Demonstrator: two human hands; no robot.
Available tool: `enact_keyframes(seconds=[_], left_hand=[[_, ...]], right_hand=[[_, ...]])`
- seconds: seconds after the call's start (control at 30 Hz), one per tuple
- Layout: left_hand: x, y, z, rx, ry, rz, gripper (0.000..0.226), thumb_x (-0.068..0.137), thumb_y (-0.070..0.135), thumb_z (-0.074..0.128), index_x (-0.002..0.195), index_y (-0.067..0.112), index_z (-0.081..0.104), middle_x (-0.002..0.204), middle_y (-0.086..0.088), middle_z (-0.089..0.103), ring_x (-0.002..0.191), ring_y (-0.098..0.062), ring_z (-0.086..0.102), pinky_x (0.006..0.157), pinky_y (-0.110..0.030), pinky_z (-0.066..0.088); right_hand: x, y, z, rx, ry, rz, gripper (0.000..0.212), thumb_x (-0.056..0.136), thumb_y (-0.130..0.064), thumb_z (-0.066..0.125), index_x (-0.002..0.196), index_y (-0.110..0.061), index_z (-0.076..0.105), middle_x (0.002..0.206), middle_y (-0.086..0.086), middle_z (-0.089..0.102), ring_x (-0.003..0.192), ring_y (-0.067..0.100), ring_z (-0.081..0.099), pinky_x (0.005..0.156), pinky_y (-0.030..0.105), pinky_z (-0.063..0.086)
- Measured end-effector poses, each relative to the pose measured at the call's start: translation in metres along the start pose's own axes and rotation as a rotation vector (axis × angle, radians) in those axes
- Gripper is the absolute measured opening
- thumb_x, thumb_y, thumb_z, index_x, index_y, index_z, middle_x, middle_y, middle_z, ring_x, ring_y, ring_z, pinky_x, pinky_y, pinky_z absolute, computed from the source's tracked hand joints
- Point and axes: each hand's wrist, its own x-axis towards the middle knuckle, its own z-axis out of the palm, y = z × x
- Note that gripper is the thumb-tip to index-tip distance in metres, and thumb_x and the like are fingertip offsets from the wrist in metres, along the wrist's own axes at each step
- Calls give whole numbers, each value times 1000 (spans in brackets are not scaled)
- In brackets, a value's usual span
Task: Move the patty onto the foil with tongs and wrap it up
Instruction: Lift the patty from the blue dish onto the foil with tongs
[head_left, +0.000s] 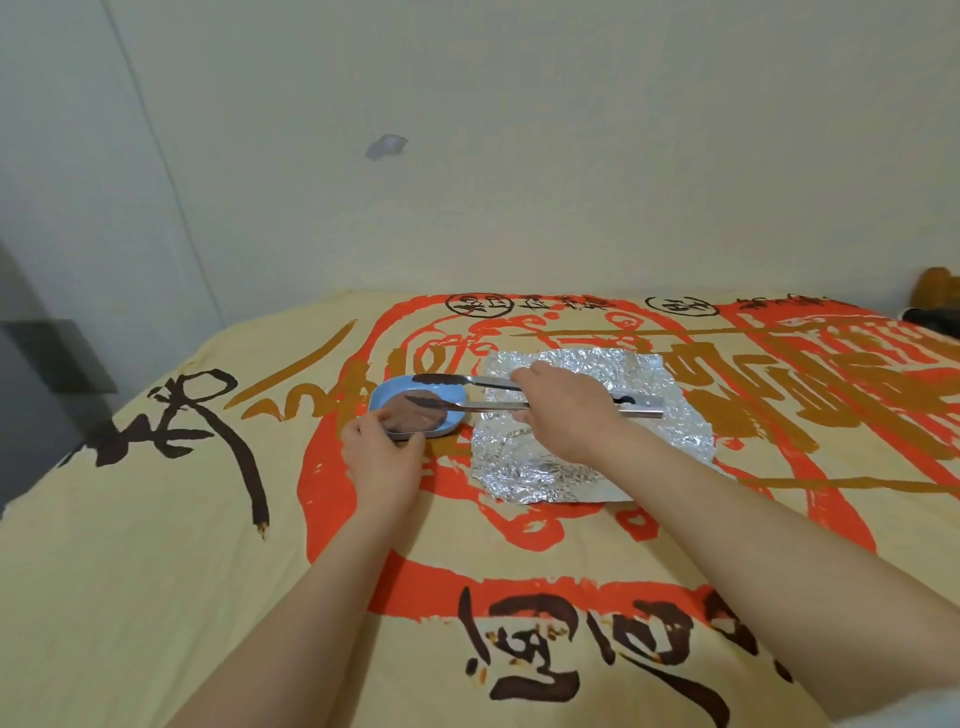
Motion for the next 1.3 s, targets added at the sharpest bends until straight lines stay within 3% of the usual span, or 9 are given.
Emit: enact_keyframes(seconds=[0.2, 0.37, 0.7, 0.9, 1.1, 1.3], left_hand=[[1, -4, 0, -33, 14, 76, 42, 86, 21, 66, 123, 10, 51, 134, -12, 45, 120, -28, 49, 104, -44, 40], [2, -5, 4, -3, 55, 88, 34, 88, 17, 62, 120, 10, 54, 137, -11, 46, 121, -26, 48, 101, -40, 39], [3, -7, 6, 19, 63, 100, 29, 90, 17, 59, 118, 9, 55, 140, -11, 45, 124, -26, 47, 101, -39, 38], [4, -8, 6, 54, 51, 131, 30, 92, 16, 57, 121, 10, 56, 143, -10, 43, 133, -23, 40, 107, -39, 33], [3, -8, 5, 46, 47, 150, 29, 92, 12, 55, 121, 10, 57, 143, -10, 45, 136, -22, 35, 108, -38, 31], [3, -9, 5, 42, 46, 167, 28, 91, 11, 54, 119, 11, 59, 141, -9, 47, 135, -22, 36, 108, -37, 31]], right_hand=[[9, 3, -4, -126, 2, -81, 30, 94, -32, 57, 120, -17, 52, 101, 2, 56, 89, 25, 56, 66, 34, 33], [23, 11, -16, -197, -39, -130, 42, 93, -31, 59, 132, -24, 48, 112, 0, 60, 104, 26, 56, 86, 42, 39], [33, 1, -20, -334, -52, -187, 40, 91, -23, 62, 129, -23, 51, 121, 3, 59, 110, 27, 53, 92, 45, 37], [37, 3, -29, -271, -188, -133, 27, 94, -25, 59, 120, -24, 57, 109, 1, 61, 108, 28, 52, 92, 47, 34], [33, -7, -22, -429, -48, -226, 48, 84, -11, 67, 128, -23, 52, 117, 3, 58, 110, 26, 51, 94, 47, 38], [18, -9, -4, -378, 42, -200, 55, 78, 1, 64, 127, -19, 52, 115, 5, 58, 105, 27, 49, 88, 43, 36]])
